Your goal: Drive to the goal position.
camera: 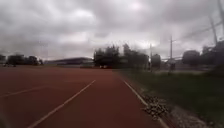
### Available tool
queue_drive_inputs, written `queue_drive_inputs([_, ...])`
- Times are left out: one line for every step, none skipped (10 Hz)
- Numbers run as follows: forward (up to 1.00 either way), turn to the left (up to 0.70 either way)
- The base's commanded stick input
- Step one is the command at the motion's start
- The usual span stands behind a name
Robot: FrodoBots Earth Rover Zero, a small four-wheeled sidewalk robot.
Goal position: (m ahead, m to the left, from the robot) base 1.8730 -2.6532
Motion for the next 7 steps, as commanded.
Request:
queue_drive_inputs([0.7, 0.0])
queue_drive_inputs([0.7, 0.0])
queue_drive_inputs([0.7, 0.0])
queue_drive_inputs([0.7, -0.14])
queue_drive_inputs([0.7, -0.25])
queue_drive_inputs([0.7, -0.25])
queue_drive_inputs([0.7, -0.23])
